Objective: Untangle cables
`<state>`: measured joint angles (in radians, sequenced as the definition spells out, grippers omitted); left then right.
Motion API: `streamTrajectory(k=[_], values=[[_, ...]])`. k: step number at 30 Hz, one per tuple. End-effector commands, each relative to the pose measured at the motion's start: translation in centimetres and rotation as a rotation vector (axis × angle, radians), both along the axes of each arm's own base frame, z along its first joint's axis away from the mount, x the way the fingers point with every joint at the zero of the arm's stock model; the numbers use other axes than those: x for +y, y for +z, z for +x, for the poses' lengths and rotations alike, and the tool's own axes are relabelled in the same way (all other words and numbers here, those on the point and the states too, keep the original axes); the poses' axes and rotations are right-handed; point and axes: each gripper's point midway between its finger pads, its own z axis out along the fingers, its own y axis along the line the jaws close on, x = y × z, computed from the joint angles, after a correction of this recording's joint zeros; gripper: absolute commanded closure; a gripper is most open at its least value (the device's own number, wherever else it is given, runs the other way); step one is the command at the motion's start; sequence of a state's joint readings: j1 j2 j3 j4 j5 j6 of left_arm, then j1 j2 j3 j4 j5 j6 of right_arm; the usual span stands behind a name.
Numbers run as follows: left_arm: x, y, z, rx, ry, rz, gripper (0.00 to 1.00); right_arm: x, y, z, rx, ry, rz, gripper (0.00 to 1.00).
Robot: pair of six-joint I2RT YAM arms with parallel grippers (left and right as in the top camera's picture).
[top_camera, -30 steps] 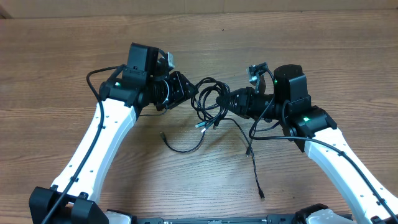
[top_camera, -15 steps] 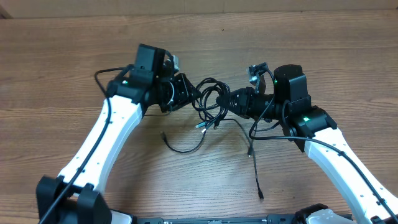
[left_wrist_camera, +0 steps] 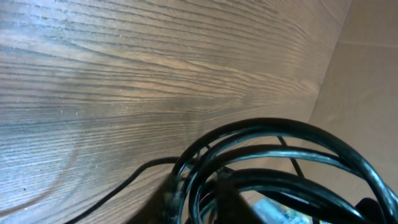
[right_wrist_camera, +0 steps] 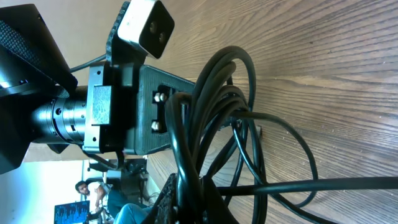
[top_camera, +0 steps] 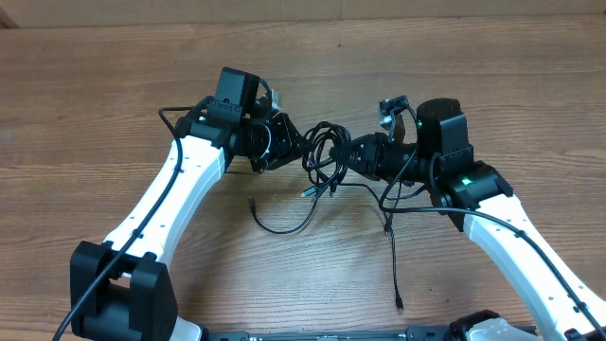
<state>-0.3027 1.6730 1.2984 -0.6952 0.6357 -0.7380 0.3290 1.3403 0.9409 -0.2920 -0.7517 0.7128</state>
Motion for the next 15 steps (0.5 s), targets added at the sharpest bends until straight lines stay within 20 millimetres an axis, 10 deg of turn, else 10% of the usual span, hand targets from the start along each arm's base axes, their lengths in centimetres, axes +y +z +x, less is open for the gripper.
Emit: streamTrajectory(k=[1,15], values=[[-0.5,-0.5,0.0,0.003,-0.012,-0.007,0.87,0.4,1.2,0.1,-0.029,0.016,0.016,0.96],[-2.6,1.0,0.4,-0.073,-0.064,-0.068,0.96,0.0,0.6,0.3,-0.027,-0.005,-0.014,0.96]])
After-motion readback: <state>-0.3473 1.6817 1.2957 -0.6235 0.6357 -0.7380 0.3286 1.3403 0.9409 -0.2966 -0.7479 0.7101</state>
